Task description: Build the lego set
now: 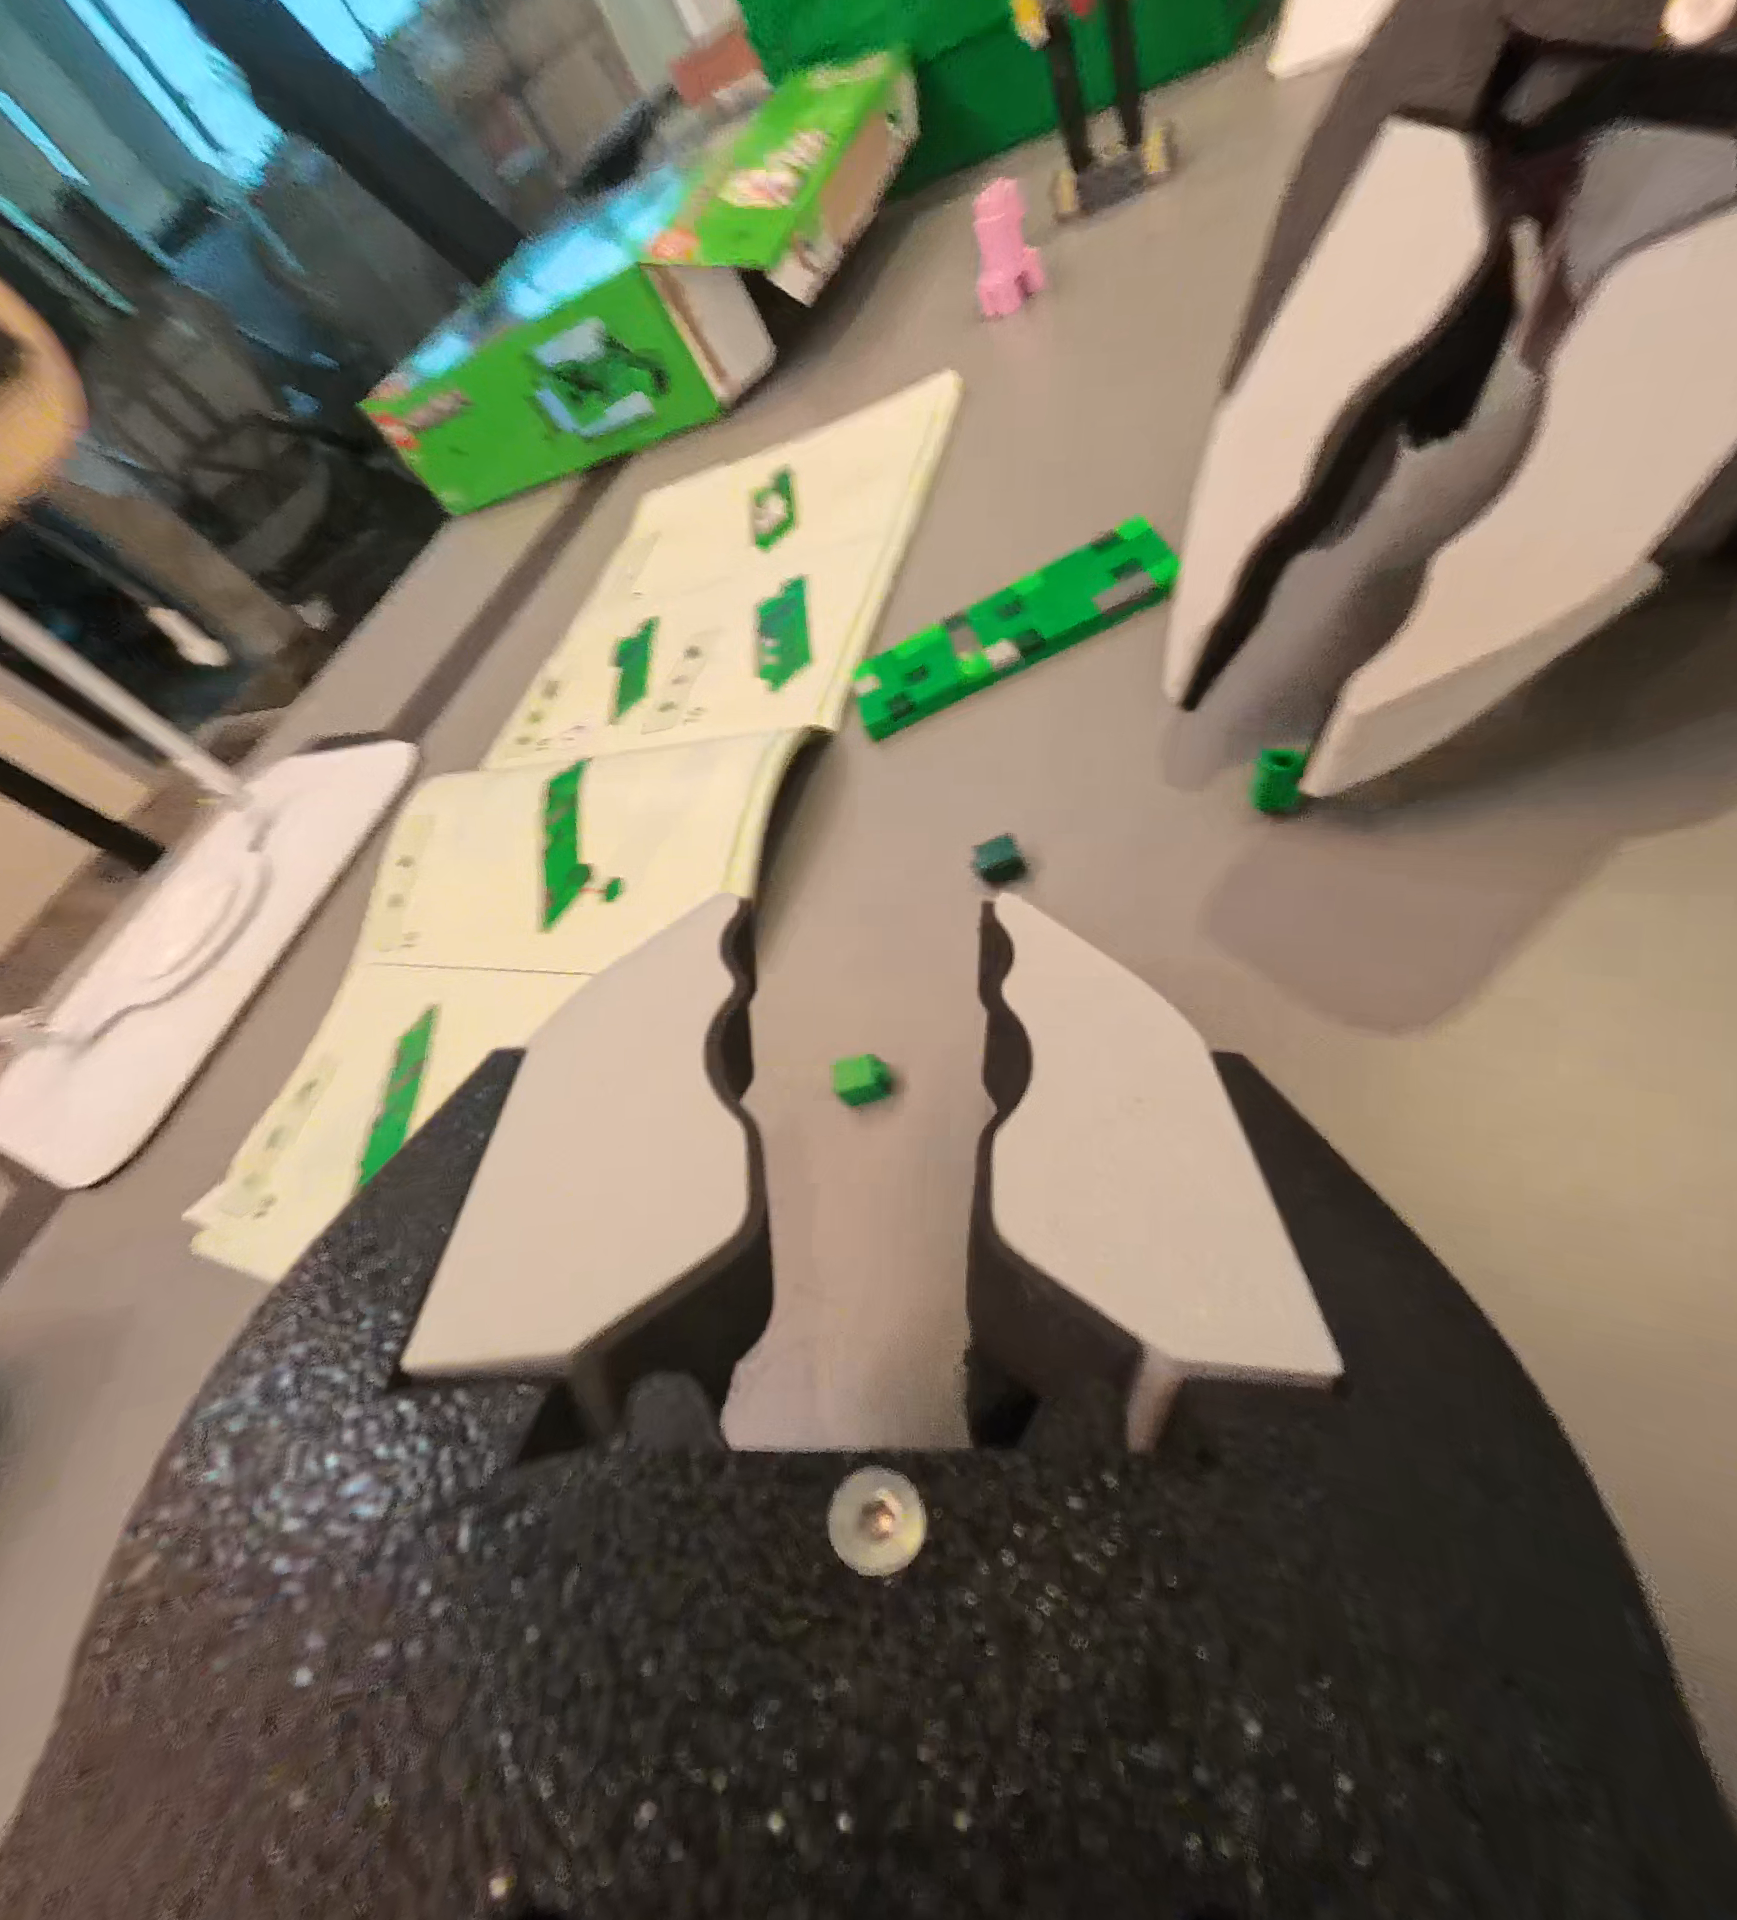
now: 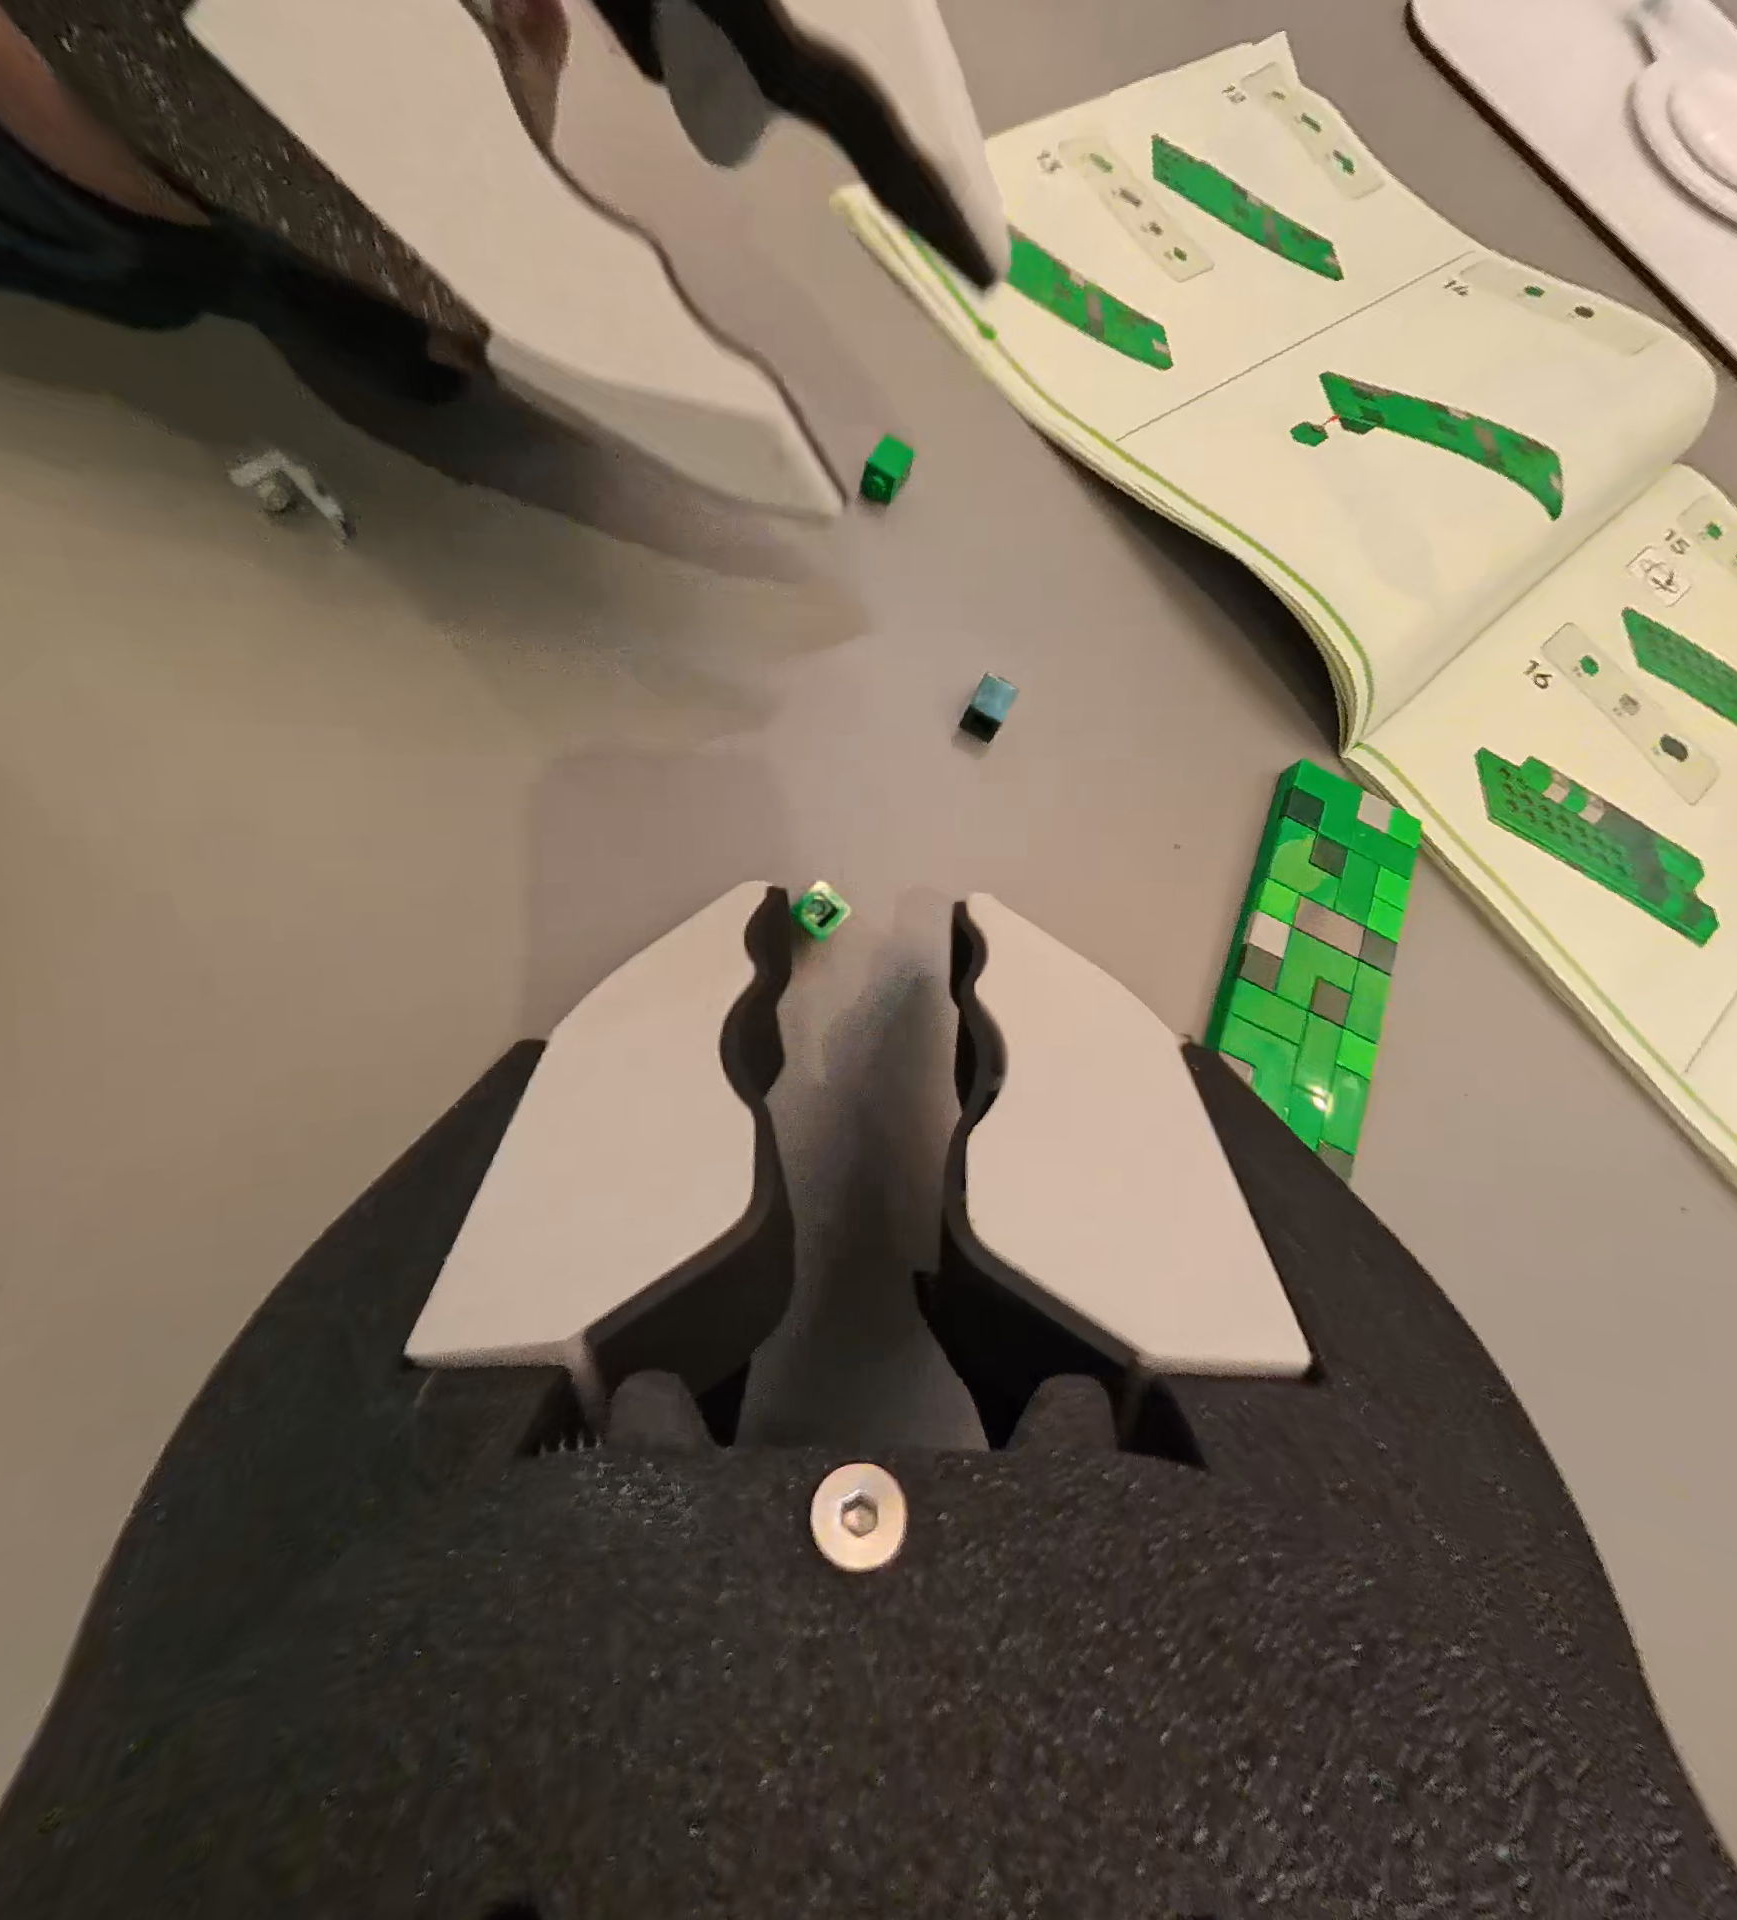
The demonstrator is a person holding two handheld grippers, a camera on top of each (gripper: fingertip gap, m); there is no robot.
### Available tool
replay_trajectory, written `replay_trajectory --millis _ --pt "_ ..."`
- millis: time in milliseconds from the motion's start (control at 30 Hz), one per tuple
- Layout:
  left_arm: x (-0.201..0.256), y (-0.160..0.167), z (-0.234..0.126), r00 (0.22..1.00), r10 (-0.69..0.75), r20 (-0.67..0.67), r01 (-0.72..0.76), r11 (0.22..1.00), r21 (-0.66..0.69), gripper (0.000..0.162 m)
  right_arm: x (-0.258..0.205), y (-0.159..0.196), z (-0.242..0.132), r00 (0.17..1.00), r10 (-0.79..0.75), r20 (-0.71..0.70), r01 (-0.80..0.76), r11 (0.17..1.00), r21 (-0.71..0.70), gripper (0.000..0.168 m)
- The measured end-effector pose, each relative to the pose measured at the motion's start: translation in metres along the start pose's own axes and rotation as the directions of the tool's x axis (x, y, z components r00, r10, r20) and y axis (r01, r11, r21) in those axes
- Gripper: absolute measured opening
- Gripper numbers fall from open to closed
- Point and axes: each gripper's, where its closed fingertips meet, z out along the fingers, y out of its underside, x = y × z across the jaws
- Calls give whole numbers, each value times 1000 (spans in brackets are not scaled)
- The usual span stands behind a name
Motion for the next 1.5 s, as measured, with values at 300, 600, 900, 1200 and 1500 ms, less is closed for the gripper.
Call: replay_trajectory --millis 300,600,900,1200,1500 --pt "-50 -19 -35 966 -114 233 58 971 233 36 67 28 -23 930 310 -198 -305 951 56 49" --pt "-42 -15 -27 976 -116 184 78 976 205 40 82 38 -4 937 313 -152 -339 921 -192 32" --pt "-14 -27 -18 976 -217 -29 218 952 215 53 72 11 -7 945 -246 -214 223 967 -126 32" --pt "-2 -25 -11 965 -248 -87 258 955 144 62 58 -33 -19 786 -500 -364 535 845 -3 32" --pt "13 -48 -20 728 -519 -448 616 783 93 45 2 -84 -46 662 -649 -375 741 644 192 32"
